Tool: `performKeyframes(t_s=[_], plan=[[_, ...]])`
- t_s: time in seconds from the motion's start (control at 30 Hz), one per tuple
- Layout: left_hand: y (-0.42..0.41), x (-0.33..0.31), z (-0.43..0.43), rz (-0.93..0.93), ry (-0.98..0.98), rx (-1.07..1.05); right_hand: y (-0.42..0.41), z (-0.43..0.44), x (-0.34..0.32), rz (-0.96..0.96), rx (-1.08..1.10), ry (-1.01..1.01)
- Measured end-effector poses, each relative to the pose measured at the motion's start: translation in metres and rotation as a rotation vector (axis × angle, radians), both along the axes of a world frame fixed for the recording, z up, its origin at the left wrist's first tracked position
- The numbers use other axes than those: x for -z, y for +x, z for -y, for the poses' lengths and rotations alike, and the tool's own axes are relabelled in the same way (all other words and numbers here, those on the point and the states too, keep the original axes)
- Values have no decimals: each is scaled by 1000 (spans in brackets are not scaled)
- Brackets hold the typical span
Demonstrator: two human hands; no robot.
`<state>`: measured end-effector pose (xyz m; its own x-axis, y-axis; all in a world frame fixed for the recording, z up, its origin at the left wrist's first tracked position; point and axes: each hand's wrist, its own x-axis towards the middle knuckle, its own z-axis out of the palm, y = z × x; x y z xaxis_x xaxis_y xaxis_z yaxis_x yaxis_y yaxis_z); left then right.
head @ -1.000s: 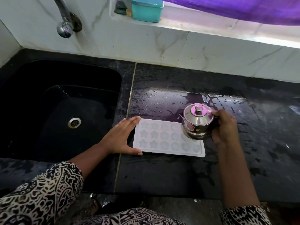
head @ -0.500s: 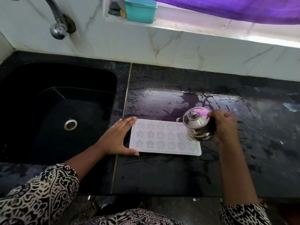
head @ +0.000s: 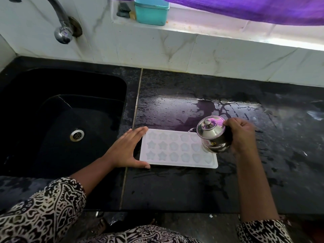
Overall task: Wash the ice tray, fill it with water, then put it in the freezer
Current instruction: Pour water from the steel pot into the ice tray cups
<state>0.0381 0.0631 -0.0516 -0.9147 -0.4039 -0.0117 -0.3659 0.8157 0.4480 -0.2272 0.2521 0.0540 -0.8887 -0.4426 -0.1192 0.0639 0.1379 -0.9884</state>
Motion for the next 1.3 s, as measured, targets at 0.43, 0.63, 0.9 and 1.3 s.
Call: performKeyframes(t_s=[0.43, 0.63, 0.9, 1.3], plan=[[0, 1, 0, -16, -3, 8, -2, -1, 2, -2, -4, -16], [0, -2, 0, -37, 82, -18, -1, -1, 3, 27, -13, -35], [4, -1, 1, -192, 268, -186, -1, -3, 5, 83, 0, -116], [3, 1, -3, -320, 34, -308, 1, -9, 16, 181, 120, -278]])
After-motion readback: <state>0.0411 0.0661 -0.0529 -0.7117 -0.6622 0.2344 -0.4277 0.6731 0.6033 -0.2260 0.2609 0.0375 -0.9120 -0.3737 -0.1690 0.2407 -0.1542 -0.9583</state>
